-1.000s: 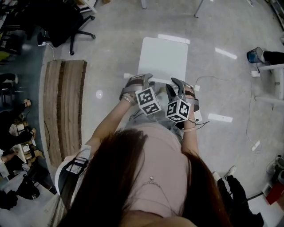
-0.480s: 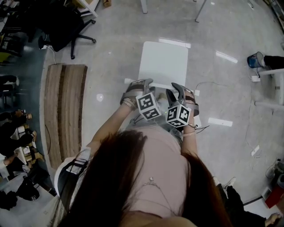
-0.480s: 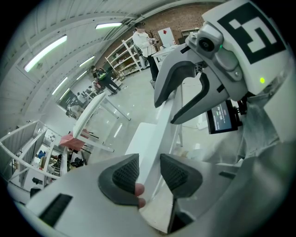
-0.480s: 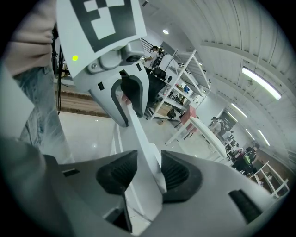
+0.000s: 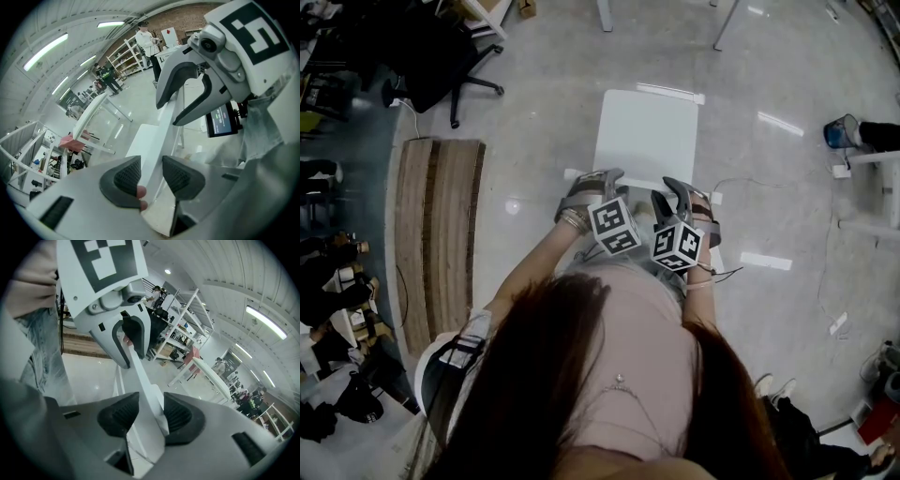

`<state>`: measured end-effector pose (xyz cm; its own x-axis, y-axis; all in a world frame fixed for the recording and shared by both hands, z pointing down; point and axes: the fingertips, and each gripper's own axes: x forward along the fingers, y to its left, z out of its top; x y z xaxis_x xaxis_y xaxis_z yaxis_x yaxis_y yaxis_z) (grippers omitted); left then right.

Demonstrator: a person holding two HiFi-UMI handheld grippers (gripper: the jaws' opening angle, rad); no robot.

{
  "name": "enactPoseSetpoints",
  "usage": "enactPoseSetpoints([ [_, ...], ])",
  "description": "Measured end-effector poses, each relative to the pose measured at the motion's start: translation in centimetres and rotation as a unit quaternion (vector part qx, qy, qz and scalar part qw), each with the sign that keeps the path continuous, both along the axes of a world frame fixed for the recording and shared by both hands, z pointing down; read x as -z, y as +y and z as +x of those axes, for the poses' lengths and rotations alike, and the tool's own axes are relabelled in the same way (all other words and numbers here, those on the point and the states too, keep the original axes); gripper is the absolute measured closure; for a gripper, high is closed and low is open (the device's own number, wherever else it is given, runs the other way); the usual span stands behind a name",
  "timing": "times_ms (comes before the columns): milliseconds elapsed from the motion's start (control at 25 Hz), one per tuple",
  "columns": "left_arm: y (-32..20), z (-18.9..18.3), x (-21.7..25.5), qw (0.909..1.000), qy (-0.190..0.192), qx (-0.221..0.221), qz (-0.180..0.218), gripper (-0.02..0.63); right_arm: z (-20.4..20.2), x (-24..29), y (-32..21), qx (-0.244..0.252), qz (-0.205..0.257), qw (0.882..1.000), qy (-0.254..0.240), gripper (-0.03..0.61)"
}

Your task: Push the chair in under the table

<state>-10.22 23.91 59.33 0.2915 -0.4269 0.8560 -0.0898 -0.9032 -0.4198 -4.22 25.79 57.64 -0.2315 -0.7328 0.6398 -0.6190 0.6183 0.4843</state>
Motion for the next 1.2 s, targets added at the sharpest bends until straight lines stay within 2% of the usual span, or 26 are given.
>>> enactPoseSetpoints([
  [1200,-4.7,3.0,0.3,0.9997,0.000,0.021,-0.011,0.462,2.9,0.4,-4.9,0.016,-0.002,1.000,0.003,0.408],
])
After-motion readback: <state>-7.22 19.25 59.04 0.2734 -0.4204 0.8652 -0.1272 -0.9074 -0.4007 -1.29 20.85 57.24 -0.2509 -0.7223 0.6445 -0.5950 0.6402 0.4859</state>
